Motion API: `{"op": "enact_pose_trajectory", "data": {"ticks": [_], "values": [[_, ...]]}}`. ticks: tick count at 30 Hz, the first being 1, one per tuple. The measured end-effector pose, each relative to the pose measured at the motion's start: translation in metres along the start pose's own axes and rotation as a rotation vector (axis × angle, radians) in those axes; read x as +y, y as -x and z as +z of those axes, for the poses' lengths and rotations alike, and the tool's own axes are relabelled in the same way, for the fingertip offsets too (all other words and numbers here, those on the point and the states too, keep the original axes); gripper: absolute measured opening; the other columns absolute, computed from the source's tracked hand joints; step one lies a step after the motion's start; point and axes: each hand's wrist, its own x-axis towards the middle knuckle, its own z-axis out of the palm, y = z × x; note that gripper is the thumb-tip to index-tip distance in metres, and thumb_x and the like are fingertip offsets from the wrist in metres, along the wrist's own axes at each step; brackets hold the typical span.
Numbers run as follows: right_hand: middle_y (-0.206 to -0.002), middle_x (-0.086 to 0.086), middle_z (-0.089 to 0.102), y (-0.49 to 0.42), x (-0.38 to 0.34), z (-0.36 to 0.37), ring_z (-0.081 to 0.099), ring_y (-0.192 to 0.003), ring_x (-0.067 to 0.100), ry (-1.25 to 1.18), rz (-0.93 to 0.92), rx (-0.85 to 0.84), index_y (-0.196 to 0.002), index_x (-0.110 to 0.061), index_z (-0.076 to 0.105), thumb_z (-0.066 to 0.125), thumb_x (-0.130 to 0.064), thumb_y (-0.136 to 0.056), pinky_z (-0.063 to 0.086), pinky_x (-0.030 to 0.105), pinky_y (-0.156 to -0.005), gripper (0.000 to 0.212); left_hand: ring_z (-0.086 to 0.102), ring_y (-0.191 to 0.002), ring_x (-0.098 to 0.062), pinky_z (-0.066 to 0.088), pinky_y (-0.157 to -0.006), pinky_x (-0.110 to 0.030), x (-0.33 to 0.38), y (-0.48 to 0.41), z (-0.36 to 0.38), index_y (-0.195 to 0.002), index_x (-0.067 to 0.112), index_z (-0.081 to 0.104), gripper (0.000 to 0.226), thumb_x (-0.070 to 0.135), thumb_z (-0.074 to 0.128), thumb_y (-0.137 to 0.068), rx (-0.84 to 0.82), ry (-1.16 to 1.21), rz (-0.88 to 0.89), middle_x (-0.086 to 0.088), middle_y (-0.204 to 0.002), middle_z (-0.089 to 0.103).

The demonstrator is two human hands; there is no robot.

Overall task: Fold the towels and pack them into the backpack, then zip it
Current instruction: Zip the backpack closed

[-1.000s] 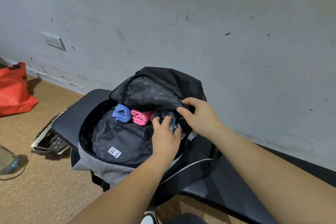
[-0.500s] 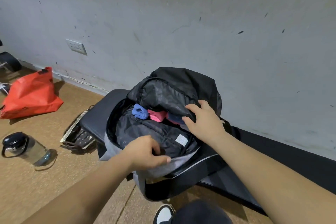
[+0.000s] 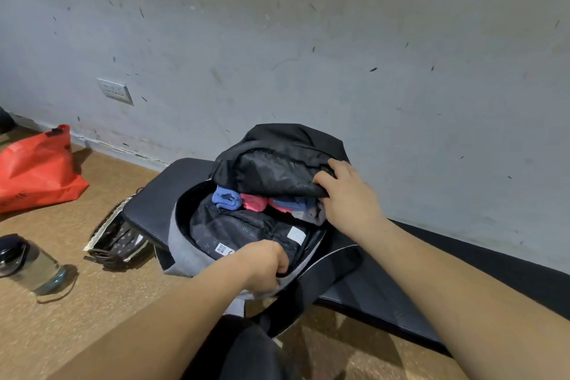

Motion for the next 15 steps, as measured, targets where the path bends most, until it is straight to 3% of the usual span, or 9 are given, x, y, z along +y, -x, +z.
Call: {"op": "enact_pose_trajectory", "data": {"ticks": [4, 6, 7, 8, 9, 10, 12, 14, 15], "values": [[-0.171, 0.003, 0.020, 0.014, -0.014, 0.011, 0.019, -0.156, 0.025, -0.194, -0.035, -0.107, -0.096, -0.028, 0.064, 0.078, -0.036, -0.081, 0.041, 0.047, -0.112, 0.022, 0.045, -0.068, -0.017, 0.042, -0.064, -0.027, -0.016, 0.015, 0.002, -0.079, 0.010, 0.062, 0.017, 0.024, 0.071, -0.085, 0.049, 0.231, 0.001, 0.001, -0.073, 0.053], [-0.159, -0.001, 0.045, 0.013, -0.025, 0.013, 0.041, -0.145, 0.021, -0.279, -0.051, -0.060, -0.072, -0.023, 0.056, 0.080, -0.050, -0.078, 0.046, 0.040, -0.102, 0.036, 0.060, -0.069, -0.005, 0.049, -0.068, -0.021, -0.033, 0.026, -0.010, -0.084, 0.019, 0.076, 0.014, 0.032, 0.073, -0.088, 0.149, 0.379, 0.015, 0.012, -0.076, 0.069], [-0.133, -0.007, 0.064, 0.011, -0.031, 0.013, 0.058, -0.123, 0.015, -0.301, -0.043, -0.019, -0.066, -0.022, 0.047, 0.078, -0.054, -0.078, 0.049, 0.037, -0.089, 0.046, 0.065, -0.069, 0.000, 0.052, -0.067, -0.018, -0.045, 0.033, -0.018, -0.084, 0.022, 0.079, 0.012, 0.030, 0.073, -0.089, 0.238, 0.463, -0.013, 0.014, -0.077, 0.074], [-0.095, -0.011, 0.067, 0.008, -0.037, 0.012, 0.062, -0.091, 0.012, -0.312, -0.030, 0.019, -0.063, -0.020, 0.039, 0.075, -0.059, -0.078, 0.048, 0.035, -0.073, 0.055, 0.068, -0.067, -0.001, 0.055, -0.065, -0.021, -0.058, 0.038, -0.025, -0.081, 0.022, 0.079, 0.013, 0.027, 0.072, -0.089, 0.339, 0.557, -0.064, 0.012, -0.075, 0.076], [-0.069, -0.008, 0.053, 0.004, -0.045, 0.009, 0.053, -0.067, 0.014, -0.324, -0.016, 0.041, -0.063, -0.019, 0.033, 0.071, -0.064, -0.078, 0.044, 0.036, -0.063, 0.061, 0.070, -0.066, -0.007, 0.058, -0.064, -0.027, -0.073, 0.043, -0.031, -0.077, 0.020, 0.078, 0.016, 0.024, 0.069, -0.089, 0.454, 0.629, -0.130, 0.007, -0.071, 0.076], [-0.058, -0.004, 0.041, 0.000, -0.053, 0.005, 0.042, -0.056, 0.016, -0.356, 0.005, 0.028, -0.062, -0.018, 0.029, 0.065, -0.069, -0.080, 0.040, 0.037, -0.058, 0.065, 0.071, -0.066, -0.015, 0.059, -0.065, -0.034, -0.087, 0.048, -0.036, -0.072, 0.016, 0.074, 0.020, 0.023, 0.067, -0.089, 0.569, 0.681, -0.197, 0.002, -0.068, 0.075], [-0.052, -0.004, 0.035, -0.015, -0.070, -0.003, 0.035, -0.052, 0.016, -0.541, 0.041, -0.135, -0.059, -0.019, 0.030, 0.054, -0.071, -0.089, 0.036, 0.036, -0.059, 0.064, 0.069, -0.064, -0.027, 0.058, -0.064, -0.041, -0.111, 0.058, -0.045, -0.066, 0.008, 0.065, 0.029, 0.026, 0.064, -0.089, 0.782, 0.790, -0.285, -0.008, -0.061, 0.069], [-0.055, -0.006, 0.062, -0.032, -0.089, -0.008, 0.053, -0.055, 0.015, -0.736, 0.103, -0.497, -0.061, -0.021, 0.041, 0.041, -0.068, -0.099, 0.042, 0.033, -0.066, 0.061, 0.064, -0.058, -0.029, 0.053, -0.061, -0.040, -0.136, 0.060, -0.053, -0.067, 0.000, 0.060, 0.039, 0.031, 0.063, -0.090, 0.938, 0.900, -0.336, -0.015, -0.057, 0.064], [-0.068, 0.002, 0.074, -0.036, -0.097, -0.008, 0.064, -0.063, 0.020, -0.741, 0.131, -0.692, -0.064, -0.019, 0.043, 0.035, -0.066, -0.103, 0.047, 0.035, -0.069, 0.062, 0.064, -0.059, -0.026, 0.051, -0.062, -0.037, -0.145, 0.060, -0.058, -0.066, 0.002, 0.061, 0.040, 0.033, 0.064, -0.092, 0.988, 0.874, -0.369, -0.013, -0.056, 0.064]]}}
